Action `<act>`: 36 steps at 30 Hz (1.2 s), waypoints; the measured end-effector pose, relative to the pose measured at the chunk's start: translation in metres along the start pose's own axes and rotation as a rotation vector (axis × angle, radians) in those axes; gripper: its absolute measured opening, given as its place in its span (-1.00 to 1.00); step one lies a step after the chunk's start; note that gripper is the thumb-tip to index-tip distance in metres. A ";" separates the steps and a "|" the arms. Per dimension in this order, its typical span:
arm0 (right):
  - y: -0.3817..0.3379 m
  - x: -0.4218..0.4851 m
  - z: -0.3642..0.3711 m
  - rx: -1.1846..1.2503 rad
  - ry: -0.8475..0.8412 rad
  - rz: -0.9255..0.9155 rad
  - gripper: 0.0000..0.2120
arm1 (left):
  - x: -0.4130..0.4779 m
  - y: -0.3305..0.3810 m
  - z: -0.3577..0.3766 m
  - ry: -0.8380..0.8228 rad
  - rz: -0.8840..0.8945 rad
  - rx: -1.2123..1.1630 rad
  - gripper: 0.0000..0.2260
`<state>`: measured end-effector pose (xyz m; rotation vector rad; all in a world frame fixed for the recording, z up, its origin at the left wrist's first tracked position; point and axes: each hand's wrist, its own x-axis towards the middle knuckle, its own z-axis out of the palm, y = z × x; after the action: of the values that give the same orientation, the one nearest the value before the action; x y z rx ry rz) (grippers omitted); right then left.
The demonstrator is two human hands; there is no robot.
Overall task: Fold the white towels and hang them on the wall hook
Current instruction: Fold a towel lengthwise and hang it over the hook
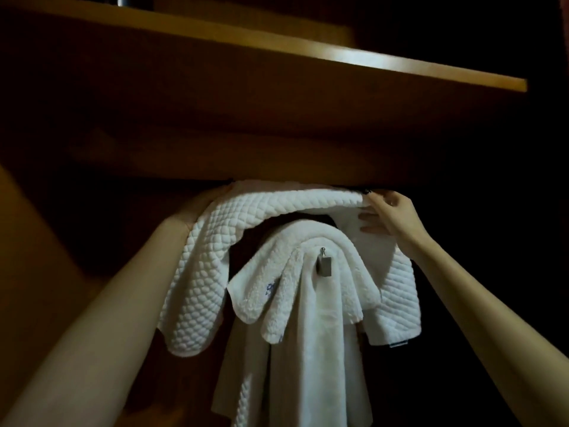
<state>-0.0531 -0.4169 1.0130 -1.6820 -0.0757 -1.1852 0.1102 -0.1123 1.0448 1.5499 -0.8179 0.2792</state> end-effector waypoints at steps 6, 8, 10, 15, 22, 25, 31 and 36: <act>0.035 0.013 0.011 -0.110 -0.118 -0.007 -0.91 | 0.008 -0.040 -0.005 -0.038 -0.104 0.008 -0.82; 0.047 0.010 0.014 -0.131 -0.139 -0.012 -0.81 | 0.005 -0.054 -0.004 -0.058 -0.114 0.004 -0.87; 0.053 0.004 0.016 -0.155 -0.126 -0.021 -0.79 | 0.003 -0.068 -0.003 -0.080 -0.156 -0.060 -0.85; 0.053 -0.018 0.012 -0.217 -0.279 -0.005 -0.66 | -0.016 -0.092 0.004 -0.225 -0.320 -0.317 -0.78; 0.017 -0.015 0.002 -0.536 -0.147 -0.182 -0.72 | -0.042 -0.065 0.027 0.047 0.089 0.117 -0.85; 0.003 -0.007 0.012 -0.464 -0.247 -0.208 -0.88 | -0.057 -0.038 0.050 -0.103 0.312 0.199 -0.75; 0.011 0.000 0.030 -0.595 -0.376 -0.155 -0.61 | -0.067 -0.030 0.066 0.049 0.362 0.459 -0.61; 0.012 0.004 0.030 -0.642 -0.367 -0.258 -0.66 | -0.079 -0.041 0.058 0.095 0.403 0.664 -0.64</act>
<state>-0.0251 -0.4018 1.0082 -2.5094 -0.1542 -1.1395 0.0630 -0.1426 0.9544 1.9480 -1.0181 0.9907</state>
